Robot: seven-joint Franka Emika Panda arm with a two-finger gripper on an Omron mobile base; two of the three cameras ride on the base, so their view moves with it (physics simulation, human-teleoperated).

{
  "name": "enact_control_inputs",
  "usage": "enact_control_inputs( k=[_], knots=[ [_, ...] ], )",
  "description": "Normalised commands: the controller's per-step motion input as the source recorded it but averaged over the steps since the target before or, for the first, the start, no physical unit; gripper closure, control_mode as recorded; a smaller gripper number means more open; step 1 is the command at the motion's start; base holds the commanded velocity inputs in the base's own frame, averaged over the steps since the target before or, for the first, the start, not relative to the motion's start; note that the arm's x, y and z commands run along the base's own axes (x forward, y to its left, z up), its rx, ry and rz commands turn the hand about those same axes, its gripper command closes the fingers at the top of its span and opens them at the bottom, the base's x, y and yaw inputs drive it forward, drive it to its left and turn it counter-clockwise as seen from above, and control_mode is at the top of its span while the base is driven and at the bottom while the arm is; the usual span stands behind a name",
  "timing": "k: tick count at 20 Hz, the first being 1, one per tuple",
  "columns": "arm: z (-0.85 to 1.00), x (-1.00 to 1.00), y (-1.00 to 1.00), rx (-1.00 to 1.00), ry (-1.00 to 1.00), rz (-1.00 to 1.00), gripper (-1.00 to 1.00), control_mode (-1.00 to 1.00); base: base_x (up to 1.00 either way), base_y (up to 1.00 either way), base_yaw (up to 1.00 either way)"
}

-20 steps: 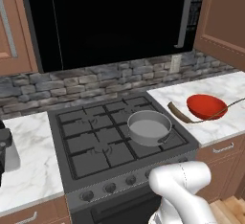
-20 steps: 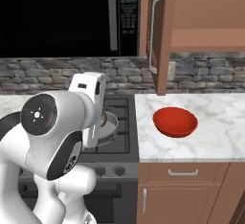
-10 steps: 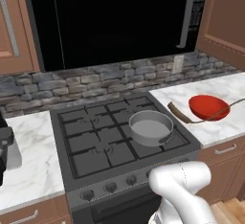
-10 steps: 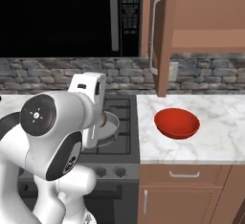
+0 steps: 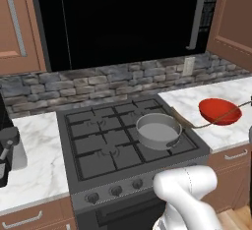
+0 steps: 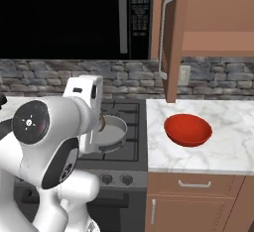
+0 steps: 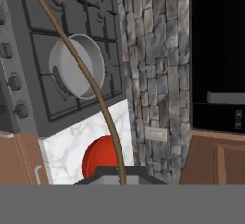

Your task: Open the cabinet and move the ladle to the pot. Then close the cabinet.

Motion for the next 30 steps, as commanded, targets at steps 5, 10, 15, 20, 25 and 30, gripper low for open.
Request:
enact_control_inputs(
  k=[5,10,15,20,25,30],
  knots=[
    [-0.02,0.0,0.32,-0.11,-0.1,0.0,1.0,-1.0,0.0,0.0,0.0],
    [-0.13,0.0,0.37,-0.13,-0.04,-0.04,1.0,-1.0,0.0,0.0,0.0],
    [-0.11,0.17,0.06,-0.09,0.0,-0.07,1.0,-1.0,0.0,0.0,0.0],
    [-0.15,0.09,0.0,-0.06,0.0,-0.09,1.0,-1.0,0.0,0.0,0.0],
    [-0.16,0.14,0.0,-0.04,0.0,-0.06,1.0,-1.0,0.0,0.0,0.0],
    [-0.15,0.2,0.0,-0.03,-0.02,-0.03,1.0,-1.0,0.0,0.0,0.0]
  ],
)
